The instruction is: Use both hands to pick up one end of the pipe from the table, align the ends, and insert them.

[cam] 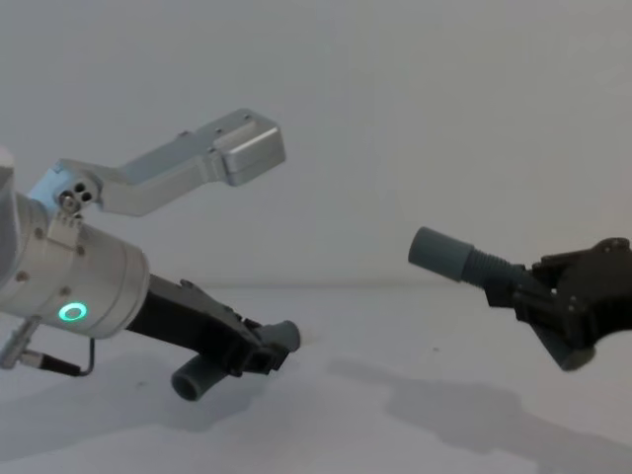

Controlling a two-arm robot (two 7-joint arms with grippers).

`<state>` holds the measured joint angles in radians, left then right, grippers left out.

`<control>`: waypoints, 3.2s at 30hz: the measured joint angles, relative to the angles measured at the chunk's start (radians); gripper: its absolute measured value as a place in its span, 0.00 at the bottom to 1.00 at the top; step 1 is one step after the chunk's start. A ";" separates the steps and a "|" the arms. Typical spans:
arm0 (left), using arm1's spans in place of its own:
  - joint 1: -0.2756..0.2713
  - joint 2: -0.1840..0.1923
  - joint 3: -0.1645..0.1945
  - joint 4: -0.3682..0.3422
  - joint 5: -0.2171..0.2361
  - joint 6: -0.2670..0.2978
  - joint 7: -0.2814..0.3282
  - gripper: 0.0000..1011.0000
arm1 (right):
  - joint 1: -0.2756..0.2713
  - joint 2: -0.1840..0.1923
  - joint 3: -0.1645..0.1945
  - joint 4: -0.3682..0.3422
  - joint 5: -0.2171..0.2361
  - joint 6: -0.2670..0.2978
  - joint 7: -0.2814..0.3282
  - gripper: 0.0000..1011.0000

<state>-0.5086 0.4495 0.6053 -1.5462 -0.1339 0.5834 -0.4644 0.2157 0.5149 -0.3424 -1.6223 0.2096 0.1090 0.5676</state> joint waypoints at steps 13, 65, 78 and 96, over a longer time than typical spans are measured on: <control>-0.007 0.052 -0.001 -0.003 -0.009 -0.084 -0.093 0.36 | 0.014 0.093 -0.026 0.038 0.039 -0.168 0.184 0.14; -0.128 0.170 0.056 0.026 -0.194 -0.287 -0.562 0.36 | -0.016 0.183 -0.077 0.004 0.062 -0.264 0.238 0.14; -0.169 0.179 0.093 0.028 -0.194 -0.286 -0.619 0.36 | -0.003 0.179 -0.093 0.014 0.033 -0.267 0.205 0.14; -0.197 0.189 0.123 0.026 -0.194 -0.279 -0.647 0.36 | 0.008 0.181 -0.110 0.020 0.019 -0.276 0.179 0.14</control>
<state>-0.7052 0.6384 0.7283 -1.5203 -0.3280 0.3039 -1.1115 0.2242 0.6959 -0.4528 -1.6021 0.2284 -0.1666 0.7467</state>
